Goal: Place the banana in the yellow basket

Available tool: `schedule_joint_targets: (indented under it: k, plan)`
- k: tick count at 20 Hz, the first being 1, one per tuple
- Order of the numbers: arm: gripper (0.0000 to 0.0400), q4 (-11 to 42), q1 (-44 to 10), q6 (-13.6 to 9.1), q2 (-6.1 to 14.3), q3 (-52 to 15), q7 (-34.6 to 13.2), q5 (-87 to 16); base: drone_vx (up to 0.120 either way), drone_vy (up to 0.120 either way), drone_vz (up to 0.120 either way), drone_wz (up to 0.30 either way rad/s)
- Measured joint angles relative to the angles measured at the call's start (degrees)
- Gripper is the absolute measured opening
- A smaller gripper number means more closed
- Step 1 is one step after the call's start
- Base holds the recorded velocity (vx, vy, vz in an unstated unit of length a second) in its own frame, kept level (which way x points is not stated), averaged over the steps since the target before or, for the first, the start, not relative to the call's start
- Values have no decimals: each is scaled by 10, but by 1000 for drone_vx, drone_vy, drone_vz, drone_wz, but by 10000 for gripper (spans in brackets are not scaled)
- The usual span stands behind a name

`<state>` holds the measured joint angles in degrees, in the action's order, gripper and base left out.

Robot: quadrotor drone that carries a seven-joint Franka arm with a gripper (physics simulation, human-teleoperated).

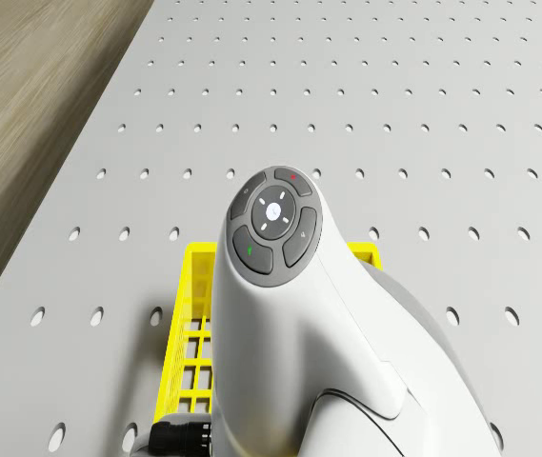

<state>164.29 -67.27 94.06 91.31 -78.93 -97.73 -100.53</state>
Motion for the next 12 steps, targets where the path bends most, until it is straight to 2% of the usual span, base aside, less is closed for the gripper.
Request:
schedule_joint_targets:
  k: [2, 5, 7, 12]
  plan:
    - [192, -2, -1, 3, 0, 9, 0, -9, 0, 0, 0, 0]
    - [292, -3, -2, 5, -1, 16, 3, -15, 0, 0, 0, 0]
    - [335, -2, -1, 3, -2, 11, 5, -9, 0, 0, 0, 0]
    - [381, 3, 4, -8, -4, -21, 9, 22, 0, 0, 0, 0]
